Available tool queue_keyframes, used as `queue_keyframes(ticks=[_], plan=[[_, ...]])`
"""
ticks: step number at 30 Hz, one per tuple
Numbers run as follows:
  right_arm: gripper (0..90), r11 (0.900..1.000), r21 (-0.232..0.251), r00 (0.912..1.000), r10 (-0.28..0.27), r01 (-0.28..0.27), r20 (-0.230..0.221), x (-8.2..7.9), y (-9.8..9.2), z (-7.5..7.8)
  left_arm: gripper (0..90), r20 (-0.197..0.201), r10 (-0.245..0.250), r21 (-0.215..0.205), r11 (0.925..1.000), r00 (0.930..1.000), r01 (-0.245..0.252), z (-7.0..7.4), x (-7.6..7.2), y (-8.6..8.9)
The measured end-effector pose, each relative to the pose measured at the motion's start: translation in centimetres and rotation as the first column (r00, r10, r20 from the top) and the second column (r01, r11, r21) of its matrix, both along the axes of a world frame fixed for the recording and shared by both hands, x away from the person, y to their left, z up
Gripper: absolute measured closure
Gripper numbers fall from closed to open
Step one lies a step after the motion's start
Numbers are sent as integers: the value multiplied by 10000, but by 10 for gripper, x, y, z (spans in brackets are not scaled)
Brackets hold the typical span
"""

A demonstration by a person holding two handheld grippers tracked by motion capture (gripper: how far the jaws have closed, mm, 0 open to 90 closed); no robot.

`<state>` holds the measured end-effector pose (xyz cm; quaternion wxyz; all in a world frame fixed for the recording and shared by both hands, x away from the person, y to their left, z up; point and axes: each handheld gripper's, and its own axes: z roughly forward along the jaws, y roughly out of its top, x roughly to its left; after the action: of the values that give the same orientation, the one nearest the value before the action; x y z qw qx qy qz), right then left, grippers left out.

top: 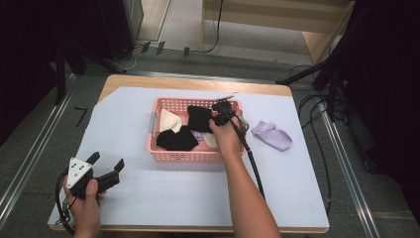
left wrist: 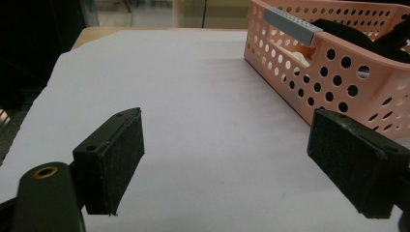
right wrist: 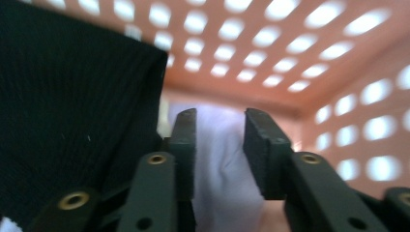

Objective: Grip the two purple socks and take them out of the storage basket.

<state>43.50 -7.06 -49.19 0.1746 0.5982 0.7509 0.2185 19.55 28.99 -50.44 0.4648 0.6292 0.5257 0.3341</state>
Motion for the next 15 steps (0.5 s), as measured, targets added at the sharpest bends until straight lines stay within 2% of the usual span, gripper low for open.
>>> queue_keyframes(ticks=[3,4,5,6,7,9,10,13,14,15], plan=[[647,9997,225,9999,-107,110,-107,0,0,1,139,-30,30,6,10000,10000,-30,0,0,0],[790,9988,491,9997,5,7,-242,-1,-2,1,140,-26,20,9,10000,10000,-20,0,0,0],[837,9984,574,9991,45,-21,-418,-1,-2,2,139,-36,26,7,10000,10000,-26,0,0,0],[837,9984,574,9991,45,-21,-418,-1,-2,2,139,-33,22,15,10000,10000,-22,0,0,0],[859,9974,715,9977,163,-116,-661,-3,-3,5,140,-34,22,20,10000,10000,-22,0,0,0],[865,9947,982,9990,336,-306,-289,-7,-4,11,140,-32,14,21,10000,10000,-14,0,0,0],[865,9947,982,9990,336,-306,-289,-7,-4,11,140,-34,16,19,10000,10000,-16,0,0,0],[868,9806,1834,9946,534,-689,885,-15,-8,23,139,-34,13,20,10000,10000,-13,0,0,0],[868,9706,2239,9846,516,-889,1671,-22,-12,32,140,-51,23,42,10000,10000,-23,0,0,0],[868,9706,2239,9846,516,-889,1671,-22,-12,32,140,-57,29,53,10000,10000,-29,0,0,0]])
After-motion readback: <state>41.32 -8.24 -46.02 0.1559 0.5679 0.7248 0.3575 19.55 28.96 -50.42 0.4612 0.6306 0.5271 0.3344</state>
